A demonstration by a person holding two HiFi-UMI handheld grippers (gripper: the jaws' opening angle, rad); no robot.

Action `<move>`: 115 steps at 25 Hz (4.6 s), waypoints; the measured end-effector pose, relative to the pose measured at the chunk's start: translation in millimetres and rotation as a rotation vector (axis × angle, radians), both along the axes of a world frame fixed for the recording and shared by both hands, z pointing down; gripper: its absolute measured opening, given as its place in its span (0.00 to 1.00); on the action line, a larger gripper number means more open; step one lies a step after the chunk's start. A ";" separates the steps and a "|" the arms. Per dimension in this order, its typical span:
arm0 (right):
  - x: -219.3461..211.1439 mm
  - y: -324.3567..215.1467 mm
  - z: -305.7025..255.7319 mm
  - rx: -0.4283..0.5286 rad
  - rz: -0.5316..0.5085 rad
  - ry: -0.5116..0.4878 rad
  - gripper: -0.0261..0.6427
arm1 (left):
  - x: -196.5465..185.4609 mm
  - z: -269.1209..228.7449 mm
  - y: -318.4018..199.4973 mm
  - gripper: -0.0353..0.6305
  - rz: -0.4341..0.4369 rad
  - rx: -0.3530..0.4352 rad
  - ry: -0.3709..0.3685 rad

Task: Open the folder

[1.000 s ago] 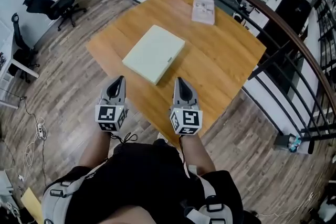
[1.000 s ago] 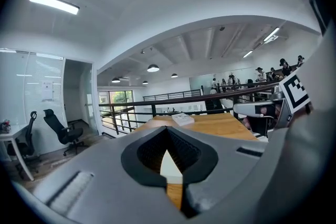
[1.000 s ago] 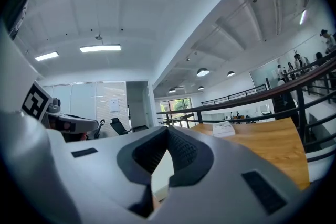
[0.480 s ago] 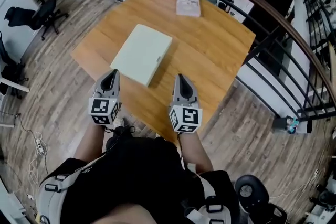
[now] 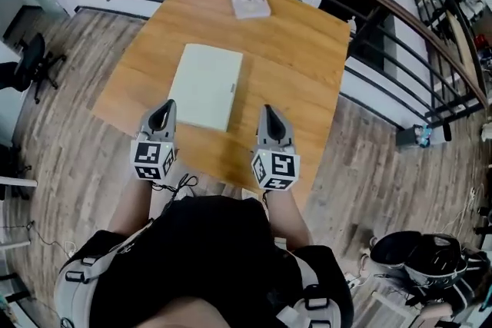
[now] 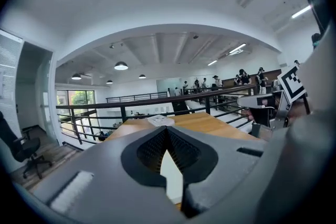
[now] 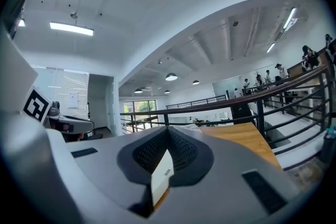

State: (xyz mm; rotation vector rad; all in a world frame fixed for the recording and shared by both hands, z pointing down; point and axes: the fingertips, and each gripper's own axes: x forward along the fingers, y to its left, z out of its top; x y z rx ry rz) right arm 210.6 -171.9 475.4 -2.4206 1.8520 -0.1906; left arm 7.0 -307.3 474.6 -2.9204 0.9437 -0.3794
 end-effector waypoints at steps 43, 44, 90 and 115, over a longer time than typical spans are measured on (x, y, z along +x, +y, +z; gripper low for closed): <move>-23.1 74.8 22.4 -0.102 0.235 -0.004 0.05 | 41.5 165.9 61.5 0.43 0.741 0.355 -0.753; -22.3 78.0 23.9 -0.105 0.243 -0.005 0.05 | 44.1 172.1 60.6 0.44 0.747 0.358 -0.770; -13.1 99.0 38.6 -0.124 0.276 -0.047 0.05 | 62.7 240.5 54.5 0.37 0.941 -0.122 -0.797; -27.1 60.3 41.4 -0.142 0.132 -0.024 0.05 | 46.2 151.4 4.9 0.08 0.595 -0.631 0.006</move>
